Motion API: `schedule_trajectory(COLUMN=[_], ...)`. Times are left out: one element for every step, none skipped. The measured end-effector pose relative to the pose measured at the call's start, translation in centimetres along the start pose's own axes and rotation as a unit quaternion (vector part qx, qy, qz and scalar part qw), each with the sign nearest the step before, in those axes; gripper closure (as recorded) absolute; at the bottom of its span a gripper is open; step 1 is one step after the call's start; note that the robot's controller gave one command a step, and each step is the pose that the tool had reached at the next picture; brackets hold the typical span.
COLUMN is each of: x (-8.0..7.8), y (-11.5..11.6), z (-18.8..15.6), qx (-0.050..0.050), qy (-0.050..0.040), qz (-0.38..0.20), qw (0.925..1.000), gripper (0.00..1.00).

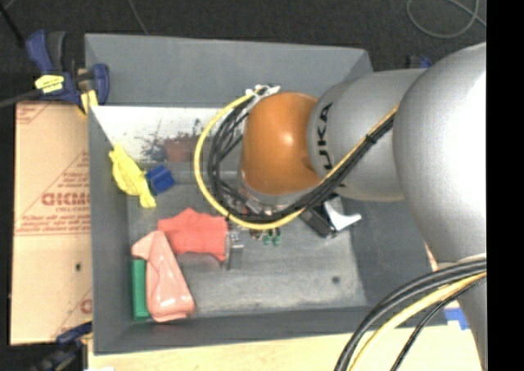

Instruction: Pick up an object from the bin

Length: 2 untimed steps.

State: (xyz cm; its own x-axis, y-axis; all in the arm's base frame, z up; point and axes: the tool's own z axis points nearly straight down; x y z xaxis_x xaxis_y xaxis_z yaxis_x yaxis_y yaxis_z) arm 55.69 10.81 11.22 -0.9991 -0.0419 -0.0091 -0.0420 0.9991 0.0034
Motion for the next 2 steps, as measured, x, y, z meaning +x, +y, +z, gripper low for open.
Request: schedule_trajectory(x=[1.67,1.67], y=[3.20,3.20], z=[4.08,4.08], qx=[0.001,0.001], qy=[-0.0018,-0.0017], qz=[-0.081,-0.080], qw=[0.9967,0.9968], gripper=[1.00,1.00])
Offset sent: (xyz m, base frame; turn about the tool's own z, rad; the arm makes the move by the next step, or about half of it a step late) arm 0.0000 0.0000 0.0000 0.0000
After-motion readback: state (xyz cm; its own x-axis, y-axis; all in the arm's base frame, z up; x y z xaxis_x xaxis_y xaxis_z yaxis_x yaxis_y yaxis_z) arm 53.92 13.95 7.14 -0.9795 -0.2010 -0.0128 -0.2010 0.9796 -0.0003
